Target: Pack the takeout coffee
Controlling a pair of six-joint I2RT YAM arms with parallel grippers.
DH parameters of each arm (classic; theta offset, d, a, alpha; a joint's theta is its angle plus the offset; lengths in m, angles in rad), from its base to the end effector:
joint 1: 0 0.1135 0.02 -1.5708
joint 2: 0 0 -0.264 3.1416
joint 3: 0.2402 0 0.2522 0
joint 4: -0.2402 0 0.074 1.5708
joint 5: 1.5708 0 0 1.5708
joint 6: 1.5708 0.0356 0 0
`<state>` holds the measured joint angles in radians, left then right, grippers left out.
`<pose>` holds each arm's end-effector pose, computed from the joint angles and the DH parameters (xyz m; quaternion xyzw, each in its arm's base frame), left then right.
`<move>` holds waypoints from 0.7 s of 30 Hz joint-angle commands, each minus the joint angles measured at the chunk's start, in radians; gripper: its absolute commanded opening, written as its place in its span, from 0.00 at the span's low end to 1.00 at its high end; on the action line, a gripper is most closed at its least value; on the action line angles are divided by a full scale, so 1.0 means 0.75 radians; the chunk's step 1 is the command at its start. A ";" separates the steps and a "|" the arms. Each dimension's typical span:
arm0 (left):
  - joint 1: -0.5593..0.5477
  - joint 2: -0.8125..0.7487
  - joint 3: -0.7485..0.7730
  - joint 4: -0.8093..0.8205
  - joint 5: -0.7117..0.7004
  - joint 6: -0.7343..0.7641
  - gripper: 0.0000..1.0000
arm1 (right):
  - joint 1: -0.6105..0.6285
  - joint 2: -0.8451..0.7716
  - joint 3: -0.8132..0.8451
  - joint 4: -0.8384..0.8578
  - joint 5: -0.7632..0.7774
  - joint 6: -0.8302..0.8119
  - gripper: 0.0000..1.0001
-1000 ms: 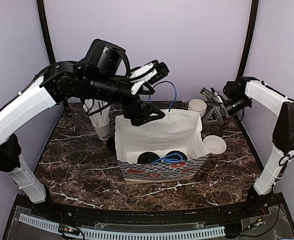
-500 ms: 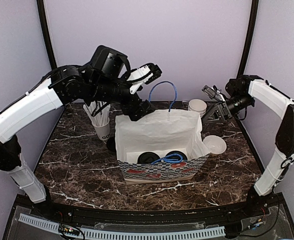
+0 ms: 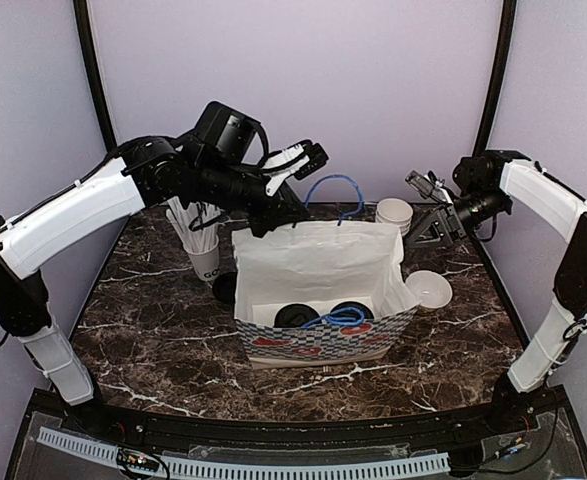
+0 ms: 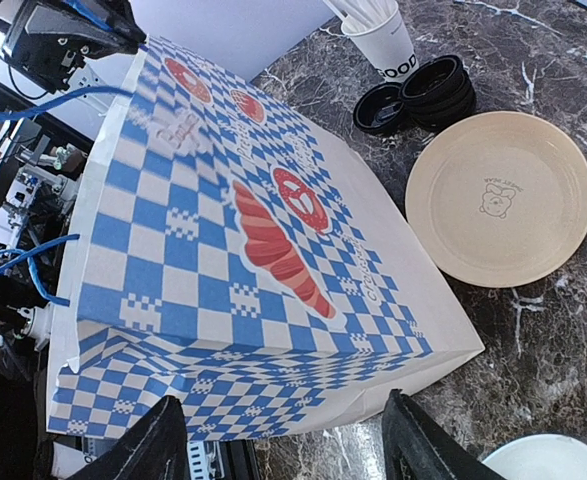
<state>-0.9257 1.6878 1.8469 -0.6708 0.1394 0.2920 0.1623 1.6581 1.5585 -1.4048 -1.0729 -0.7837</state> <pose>0.2236 -0.3054 0.4202 0.5213 0.6861 -0.2141 0.4601 0.2898 0.0791 0.3210 -0.4064 0.7570 0.4776 0.1833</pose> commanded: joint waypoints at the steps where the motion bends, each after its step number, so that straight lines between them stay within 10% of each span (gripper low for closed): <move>1: -0.011 -0.104 -0.109 0.069 0.219 -0.012 0.00 | -0.010 -0.013 0.014 -0.014 0.006 0.001 0.66; 21: -0.393 -0.563 -0.789 0.431 0.263 -0.235 0.00 | -0.016 0.009 0.059 -0.017 0.075 0.045 0.67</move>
<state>-1.1904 1.2877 1.2869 -0.3897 0.3214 0.1780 0.1562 1.6585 1.5742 -1.4109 -1.0096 -0.7612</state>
